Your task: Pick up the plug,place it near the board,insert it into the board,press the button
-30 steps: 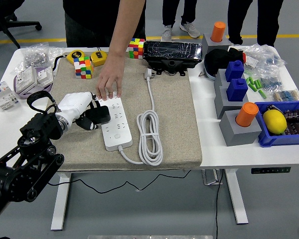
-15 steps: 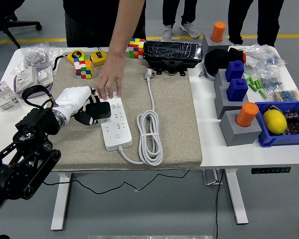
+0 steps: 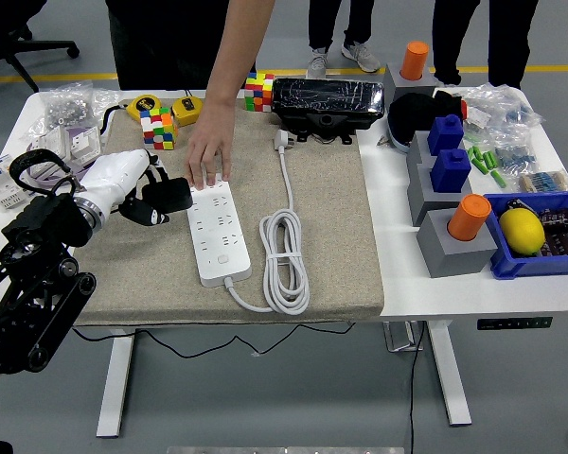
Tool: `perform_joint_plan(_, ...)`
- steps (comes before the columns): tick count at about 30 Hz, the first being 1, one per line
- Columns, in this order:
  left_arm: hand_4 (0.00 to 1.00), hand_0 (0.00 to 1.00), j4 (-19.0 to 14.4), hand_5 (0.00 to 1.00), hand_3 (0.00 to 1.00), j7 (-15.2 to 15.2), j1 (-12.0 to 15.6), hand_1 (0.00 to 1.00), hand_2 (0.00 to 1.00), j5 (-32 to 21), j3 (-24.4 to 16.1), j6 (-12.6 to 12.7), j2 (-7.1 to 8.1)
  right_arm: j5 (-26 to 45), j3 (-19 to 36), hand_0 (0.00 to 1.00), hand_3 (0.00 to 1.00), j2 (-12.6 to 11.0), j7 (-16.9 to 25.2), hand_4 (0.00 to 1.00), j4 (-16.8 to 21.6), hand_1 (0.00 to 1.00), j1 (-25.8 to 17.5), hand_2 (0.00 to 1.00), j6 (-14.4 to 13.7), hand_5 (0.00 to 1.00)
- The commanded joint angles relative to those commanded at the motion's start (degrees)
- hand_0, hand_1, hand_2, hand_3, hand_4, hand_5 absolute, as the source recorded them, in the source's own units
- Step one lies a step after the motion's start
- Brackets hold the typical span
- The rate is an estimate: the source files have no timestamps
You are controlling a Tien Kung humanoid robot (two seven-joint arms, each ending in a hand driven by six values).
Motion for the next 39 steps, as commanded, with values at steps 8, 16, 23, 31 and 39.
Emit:
perform_joint_plan(8,0.749,0.269,3.35,0.104,0.339,-0.48,2.01,0.146,0.222,0.00,-2.53,1.10,-0.21,-0.02,0.00,0.785,0.759,0.10,-0.13,0.998,0.00,0.692,-0.27,0.710,-0.01,0.998)
perform_joint_plan(16,0.755,0.273,4.16,0.109,0.346,-0.39,3.22,0.149,0.223,0.00,-4.01,1.36,-0.42,-0.06,0.08,0.785,0.759,0.06,-0.18,0.998,0.00,0.693,-0.12,0.710,-0.18,0.998)
perform_joint_plan(23,0.761,0.285,4.21,0.127,0.360,-0.20,3.20,0.167,0.236,0.00,-4.27,0.72,-0.39,0.04,0.04,0.785,0.759,0.05,-0.14,0.998,0.00,0.693,0.07,0.710,-0.17,0.998)
perform_joint_plan(31,0.927,0.418,4.54,0.326,0.526,-0.01,3.01,0.530,0.541,0.00,-5.15,-1.70,-0.36,0.01,0.19,0.785,0.759,-0.11,-0.21,0.998,0.00,0.693,0.12,0.710,-0.11,0.998)
perform_joint_plan(39,0.942,0.493,4.36,0.337,0.573,0.53,2.97,0.655,0.625,0.00,-5.42,-2.84,-0.21,0.05,0.23,0.785,0.758,-0.09,-0.05,0.998,0.00,0.693,0.17,0.710,-0.09,0.998)
